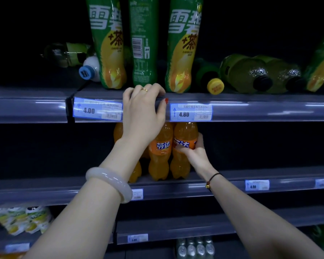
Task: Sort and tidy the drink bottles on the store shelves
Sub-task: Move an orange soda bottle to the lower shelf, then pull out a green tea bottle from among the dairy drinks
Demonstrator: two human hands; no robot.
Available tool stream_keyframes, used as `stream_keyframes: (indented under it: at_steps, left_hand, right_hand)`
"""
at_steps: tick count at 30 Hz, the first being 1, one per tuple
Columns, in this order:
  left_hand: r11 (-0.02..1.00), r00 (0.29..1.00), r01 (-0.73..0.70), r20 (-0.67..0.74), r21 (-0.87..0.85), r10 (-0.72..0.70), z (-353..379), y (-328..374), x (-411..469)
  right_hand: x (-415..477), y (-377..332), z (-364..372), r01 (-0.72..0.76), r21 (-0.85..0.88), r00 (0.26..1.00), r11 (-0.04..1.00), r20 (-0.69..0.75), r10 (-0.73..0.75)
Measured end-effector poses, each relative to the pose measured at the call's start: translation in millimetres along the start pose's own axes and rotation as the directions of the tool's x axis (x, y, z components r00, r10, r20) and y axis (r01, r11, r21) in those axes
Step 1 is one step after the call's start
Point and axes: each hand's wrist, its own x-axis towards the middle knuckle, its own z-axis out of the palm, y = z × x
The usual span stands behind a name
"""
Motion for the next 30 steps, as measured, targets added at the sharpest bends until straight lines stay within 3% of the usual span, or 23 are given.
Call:
stream_keyframes:
  at_steps: [4,7,10,12,14,16,19,21,26,28,30]
  left_hand:
    - [1.000,1.000,0.000,-0.010,0.010,0.000,1.6,0.2,0.2]
    - [1.000,1.000,0.007,-0.009,0.015,-0.007,2.7,-0.7,0.2]
    - [1.000,1.000,0.004,0.009,0.031,-0.004,0.4,1.8,1.1]
    - [0.998,1.000,-0.006,0.029,0.055,0.004,-2.9,4.7,2.3]
    - [0.998,0.998,-0.011,0.065,0.066,0.007,-8.0,7.5,3.4]
    - [0.999,0.994,-0.017,0.112,0.047,0.011,-13.4,8.0,4.5]
    - [0.994,0.983,0.024,0.184,-0.102,-0.005,-28.8,3.6,9.5]
    - [0.979,0.986,0.107,0.147,-0.174,-0.081,-48.0,-8.1,18.0]
    - [0.978,0.986,0.163,0.004,-0.131,-0.164,-102.6,-69.9,42.7]
    - [0.967,0.981,0.194,0.044,-0.167,-0.189,-116.5,-97.1,50.0]
    - [0.949,0.969,0.235,0.122,-0.209,-0.213,-123.5,-120.4,56.7]
  right_hand:
    - [-0.6,-0.8,-1.2,-0.006,-0.041,1.000,0.999,-0.013,0.005]
    - [-4.6,-7.0,-0.6,-0.017,-0.172,0.999,0.985,-0.039,0.010]
    - [-24.6,-20.7,-3.1,0.008,-0.525,0.982,0.851,-0.157,-0.106]
    - [-52.7,-33.2,-6.3,0.073,-0.672,0.928,0.737,-0.225,-0.298]
    - [-82.4,-53.6,-4.7,0.250,-0.648,0.890,0.720,-0.138,-0.434]
    - [-100.4,-86.0,6.4,0.397,-0.534,0.883,0.747,0.002,-0.469]
    - [-101.5,-150.0,33.0,0.547,-0.327,0.829,0.771,0.082,-0.553]
    - [-93.8,-186.3,54.4,0.588,-0.263,0.807,0.765,0.121,-0.578]
    - [-76.7,-228.5,120.3,0.654,-0.356,0.757,0.668,0.303,-0.579]
    - [-67.5,-235.9,153.2,0.688,-0.461,0.725,0.560,0.416,-0.549]
    - [-54.9,-240.3,185.4,0.674,-0.585,0.738,0.451,0.507,-0.445]
